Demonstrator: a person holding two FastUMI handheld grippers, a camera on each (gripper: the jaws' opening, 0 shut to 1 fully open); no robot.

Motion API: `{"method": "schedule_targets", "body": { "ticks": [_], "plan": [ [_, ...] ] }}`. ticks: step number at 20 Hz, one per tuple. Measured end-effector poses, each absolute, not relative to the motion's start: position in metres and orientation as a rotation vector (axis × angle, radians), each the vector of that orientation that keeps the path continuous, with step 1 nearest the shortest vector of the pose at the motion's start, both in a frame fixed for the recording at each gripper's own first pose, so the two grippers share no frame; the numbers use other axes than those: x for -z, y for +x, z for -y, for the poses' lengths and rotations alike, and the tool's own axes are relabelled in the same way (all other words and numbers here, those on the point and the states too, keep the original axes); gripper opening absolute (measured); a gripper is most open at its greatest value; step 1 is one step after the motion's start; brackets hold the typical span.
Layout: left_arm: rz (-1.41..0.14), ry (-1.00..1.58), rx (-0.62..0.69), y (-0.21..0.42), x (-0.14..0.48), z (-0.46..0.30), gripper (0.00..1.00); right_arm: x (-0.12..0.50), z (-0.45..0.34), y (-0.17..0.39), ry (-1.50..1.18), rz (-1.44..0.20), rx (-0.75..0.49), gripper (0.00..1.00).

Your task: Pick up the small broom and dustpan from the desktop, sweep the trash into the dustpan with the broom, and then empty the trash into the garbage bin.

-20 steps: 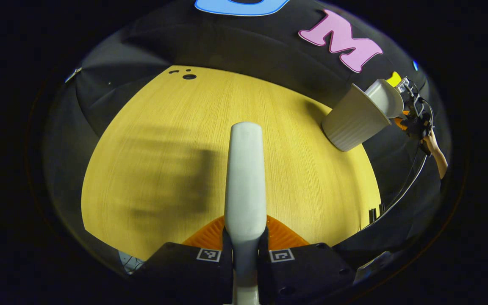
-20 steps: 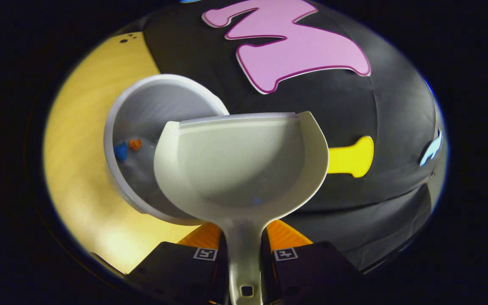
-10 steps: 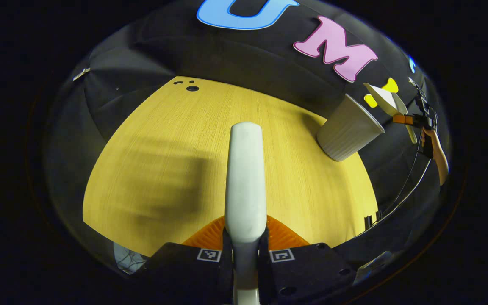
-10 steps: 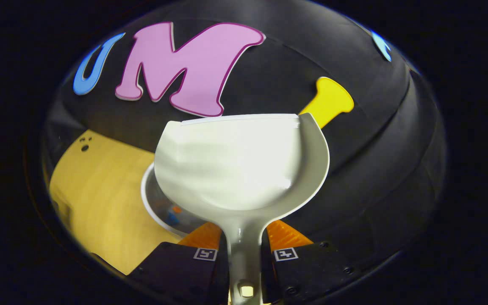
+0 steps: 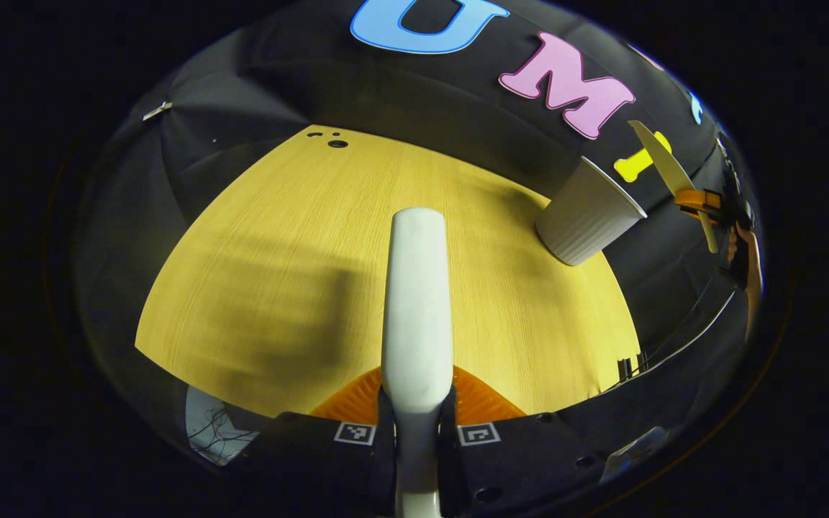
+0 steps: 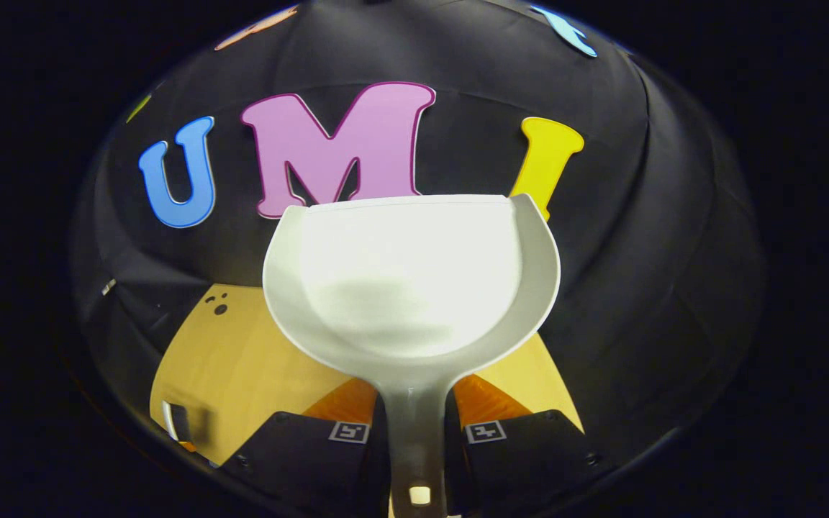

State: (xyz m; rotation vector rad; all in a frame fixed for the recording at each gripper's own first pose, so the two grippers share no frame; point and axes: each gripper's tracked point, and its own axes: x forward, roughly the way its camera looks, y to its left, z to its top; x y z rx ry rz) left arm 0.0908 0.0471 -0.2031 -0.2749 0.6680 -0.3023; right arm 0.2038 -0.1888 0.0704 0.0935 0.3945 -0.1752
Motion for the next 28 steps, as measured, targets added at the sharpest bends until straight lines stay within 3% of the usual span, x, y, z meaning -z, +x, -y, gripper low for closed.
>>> {"method": "schedule_targets", "body": {
  "ticks": [7, 12, 22, 28],
  "plan": [
    [-0.673, -0.224, 0.276, 0.099, 0.227, -0.065, 0.27, -0.027, 0.168, 0.215, 0.165, -0.476, 0.031, 0.36],
    [-0.697, -0.187, 0.269, 0.122, 0.240, -0.068, 0.27, 0.023, 0.164, 0.236, 0.162, -0.594, -0.031, 0.33],
    [-0.748, -0.022, 0.230, 0.182, 0.259, -0.060, 0.27, 0.135, 0.127, 0.216, 0.114, -0.847, -0.086, 0.33],
    [-0.832, 0.003, 0.208, 0.190, 0.269, -0.059, 0.30, 0.157, 0.128, 0.213, 0.087, -0.944, -0.096, 0.34]
  ]
}}
